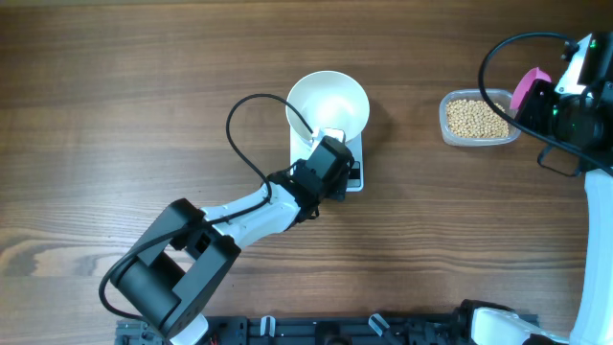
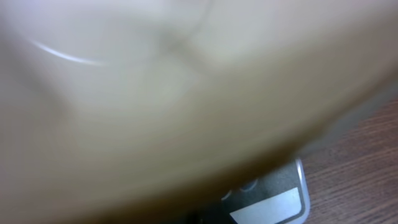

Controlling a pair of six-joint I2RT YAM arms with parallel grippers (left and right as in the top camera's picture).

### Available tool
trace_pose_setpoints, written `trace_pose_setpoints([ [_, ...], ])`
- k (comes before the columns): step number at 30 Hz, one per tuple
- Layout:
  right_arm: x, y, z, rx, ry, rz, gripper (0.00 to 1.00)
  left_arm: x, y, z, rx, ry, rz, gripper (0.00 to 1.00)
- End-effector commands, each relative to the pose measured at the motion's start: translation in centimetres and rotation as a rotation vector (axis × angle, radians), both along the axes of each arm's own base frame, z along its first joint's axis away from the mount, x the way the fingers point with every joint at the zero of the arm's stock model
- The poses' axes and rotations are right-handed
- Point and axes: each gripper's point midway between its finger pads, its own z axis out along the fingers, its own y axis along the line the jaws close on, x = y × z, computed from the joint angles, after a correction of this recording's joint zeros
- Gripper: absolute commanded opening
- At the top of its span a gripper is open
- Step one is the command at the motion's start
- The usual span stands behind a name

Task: Scoop item into bowl and weigh 150g on scale
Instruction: 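Hold the left gripper at the scale front while right holds scoop over tub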

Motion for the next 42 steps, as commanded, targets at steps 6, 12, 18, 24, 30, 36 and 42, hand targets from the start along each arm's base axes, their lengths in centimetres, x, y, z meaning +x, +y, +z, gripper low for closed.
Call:
trace_pose_setpoints([
  [6, 0.2, -0.2, 0.0, -0.010, 0.001, 0.009, 0.04, -0.1, 0.7, -1.3, 0.039, 0.017, 0.005, 0.04],
  [12, 0.2, -0.2, 0.0, -0.011, 0.002, 0.009, 0.04, -1.0, 0.4, -1.6, 0.028, 0.059, -0.021, 0.04],
  [18, 0.2, -0.2, 0.0, -0.011, 0.003, 0.009, 0.04, -1.2, 0.6, -1.8, 0.036, 0.068, -0.021, 0.04],
  [24, 0.2, -0.2, 0.0, -0.010, 0.006, 0.009, 0.04, -1.2, 0.6, -1.8, 0.037, 0.069, -0.021, 0.04],
  [30, 0.2, -0.2, 0.0, -0.010, 0.006, 0.009, 0.04, -1.4, 0.8, -2.0, 0.044, 0.077, -0.020, 0.04],
  [36, 0.2, -0.2, 0.0, -0.010, 0.006, 0.009, 0.04, -1.4, 0.8, -2.1, 0.045, 0.079, -0.020, 0.04],
  [42, 0.2, -0.2, -0.1, -0.010, 0.007, 0.009, 0.04, -1.5, 0.9, -2.8, 0.057, 0.092, -0.020, 0.04],
])
